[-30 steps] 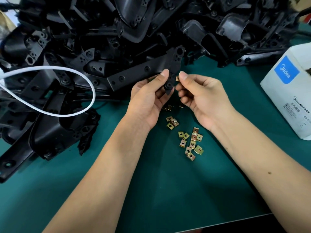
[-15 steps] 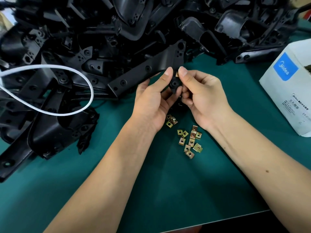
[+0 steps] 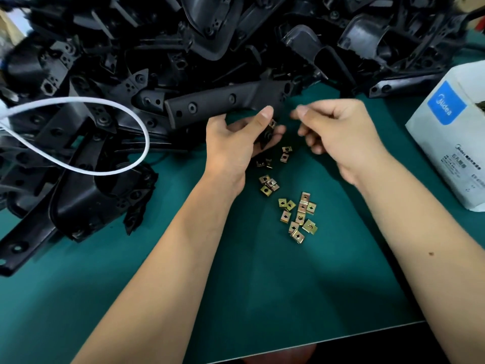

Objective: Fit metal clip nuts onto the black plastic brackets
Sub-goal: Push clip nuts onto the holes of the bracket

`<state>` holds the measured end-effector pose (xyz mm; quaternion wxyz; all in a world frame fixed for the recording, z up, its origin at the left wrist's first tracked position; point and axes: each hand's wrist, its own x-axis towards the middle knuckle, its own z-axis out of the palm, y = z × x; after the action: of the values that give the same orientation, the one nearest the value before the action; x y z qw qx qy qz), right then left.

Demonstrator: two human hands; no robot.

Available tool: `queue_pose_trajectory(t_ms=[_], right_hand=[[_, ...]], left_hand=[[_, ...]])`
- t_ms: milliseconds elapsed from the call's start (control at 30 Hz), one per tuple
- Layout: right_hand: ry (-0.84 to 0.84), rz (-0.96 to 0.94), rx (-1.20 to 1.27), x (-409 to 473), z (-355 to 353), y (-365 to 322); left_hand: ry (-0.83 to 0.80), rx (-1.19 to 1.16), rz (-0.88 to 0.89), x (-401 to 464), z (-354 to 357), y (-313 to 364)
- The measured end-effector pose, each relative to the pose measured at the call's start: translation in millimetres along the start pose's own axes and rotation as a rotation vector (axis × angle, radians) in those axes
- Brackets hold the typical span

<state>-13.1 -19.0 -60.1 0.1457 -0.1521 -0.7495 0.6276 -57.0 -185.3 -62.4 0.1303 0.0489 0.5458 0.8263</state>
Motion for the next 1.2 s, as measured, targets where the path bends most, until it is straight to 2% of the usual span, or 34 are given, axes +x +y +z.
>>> queue_pose_trajectory(t_ms=[100,200,333,433,500,567,633,733,900,1100,1200], right_hand=[[0.025,-0.155,-0.501,5,-12,8],[-0.144,-0.218,-0.737,3,-11,5],[-0.248,-0.259,-0.832,0,-8,1],[-0.267,-0.249,-0.832,0,-8,0],[-0.185,-0.255,-0.714,-1,-6,3],[-0.102,-0.242,-0.448,0,-2,4],[-0.069,-0.209,-0.189,-2,5,3],[-0.013,-0.174,0.029,-6,13,2],[0.02,0.038,0.455,-8,13,-1],[0.007,0.128,0.707,-6,10,-1],[0.011,0.13,0.755,-6,10,-1]], left_hand=[[-0.028,-0.099,-0.029,3,-6,3],[-0.019,-0.194,-0.077,4,-9,8],[-0.005,-0.196,-0.112,4,-11,10],[-0.03,-0.203,-0.114,5,-12,9],[-0.044,-0.224,-0.121,5,-12,9],[-0.058,-0.24,-0.132,6,-10,8],[-0.091,-0.231,-0.143,6,-9,7],[-0.156,-0.219,-0.177,4,-7,6],[-0.215,-0.209,-0.212,2,-5,4],[-0.24,-0.183,-0.203,1,-6,2],[-0.24,-0.172,-0.201,1,-6,1]])
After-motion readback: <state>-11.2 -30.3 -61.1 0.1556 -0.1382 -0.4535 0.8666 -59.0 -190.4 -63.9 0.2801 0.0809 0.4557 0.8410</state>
